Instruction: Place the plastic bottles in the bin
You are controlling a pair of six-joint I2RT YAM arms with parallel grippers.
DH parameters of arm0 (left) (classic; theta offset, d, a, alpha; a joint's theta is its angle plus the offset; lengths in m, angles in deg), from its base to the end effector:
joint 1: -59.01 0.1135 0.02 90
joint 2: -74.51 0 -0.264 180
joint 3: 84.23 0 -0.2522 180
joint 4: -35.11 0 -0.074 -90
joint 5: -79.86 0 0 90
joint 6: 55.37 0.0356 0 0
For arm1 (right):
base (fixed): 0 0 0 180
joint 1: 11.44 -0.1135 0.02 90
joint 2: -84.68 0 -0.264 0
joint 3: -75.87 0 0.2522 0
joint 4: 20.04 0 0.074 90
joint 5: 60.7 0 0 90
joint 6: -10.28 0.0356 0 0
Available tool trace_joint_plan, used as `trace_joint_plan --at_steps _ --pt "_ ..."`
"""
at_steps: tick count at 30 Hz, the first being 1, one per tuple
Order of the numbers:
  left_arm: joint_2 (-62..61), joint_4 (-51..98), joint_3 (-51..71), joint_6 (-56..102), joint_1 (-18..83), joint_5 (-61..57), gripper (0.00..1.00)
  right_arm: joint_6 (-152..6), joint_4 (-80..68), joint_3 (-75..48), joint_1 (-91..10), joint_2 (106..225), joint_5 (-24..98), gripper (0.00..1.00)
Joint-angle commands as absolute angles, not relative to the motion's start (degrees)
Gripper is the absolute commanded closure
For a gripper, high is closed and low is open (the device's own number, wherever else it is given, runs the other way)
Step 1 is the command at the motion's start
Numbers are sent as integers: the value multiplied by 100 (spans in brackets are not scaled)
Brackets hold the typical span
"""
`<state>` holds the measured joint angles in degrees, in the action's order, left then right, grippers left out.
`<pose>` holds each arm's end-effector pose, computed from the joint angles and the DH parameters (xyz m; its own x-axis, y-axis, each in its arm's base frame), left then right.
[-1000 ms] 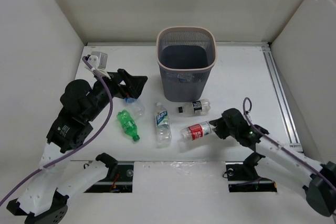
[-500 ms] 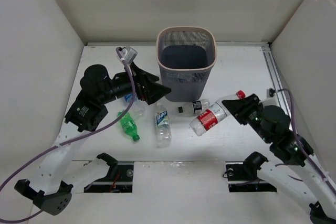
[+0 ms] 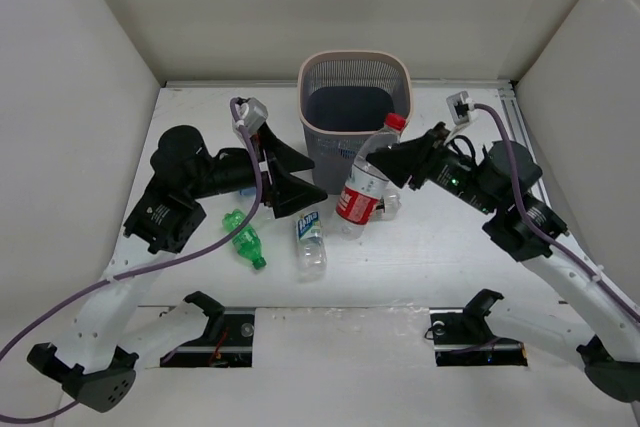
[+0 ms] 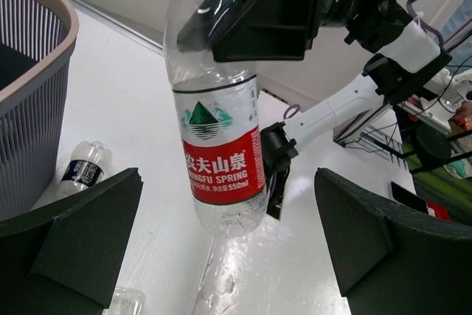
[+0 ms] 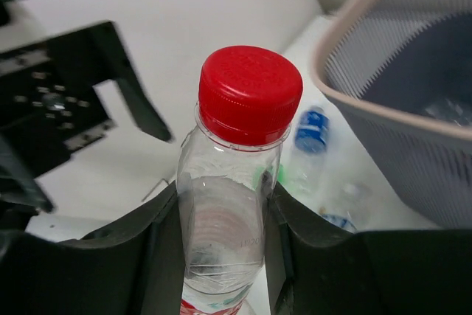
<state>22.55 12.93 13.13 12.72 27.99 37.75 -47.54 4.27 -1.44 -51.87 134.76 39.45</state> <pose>0.1329 -0.1108 0.4646 -0.2461 -0.1440 -0.9585 0.9512 0.1539 -0.2673 0.1358 0.1239 0.4369 -0.3785 0.3662 -0.8501 -0.6743 0.5200 0.5243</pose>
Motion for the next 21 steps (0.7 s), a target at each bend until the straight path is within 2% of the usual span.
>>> trace_joint_plan --at_steps 1,5,17,19,20,21 --pt "2213 1335 1433 1424 2816 4091 0 -4976 -890 -443 -5284 13662 4731 100" --pt "2151 1923 1714 1267 2816 4434 0 -4800 -1374 -670 -5546 14004 5082 100" --pt "2159 3873 2312 134 2816 5392 0 -4659 -2140 -1190 -6110 14944 4960 100" --pt "2160 4112 2312 -43 2816 5279 11 -4659 -2271 -1242 -6110 15050 4908 100" --pt "2230 4165 2312 -43 2816 5200 50 -4659 -2272 -1303 -6110 15051 4847 98" --pt "2230 4113 2312 -43 2816 5034 74 -4729 -2272 -1304 -6110 15111 4846 79"
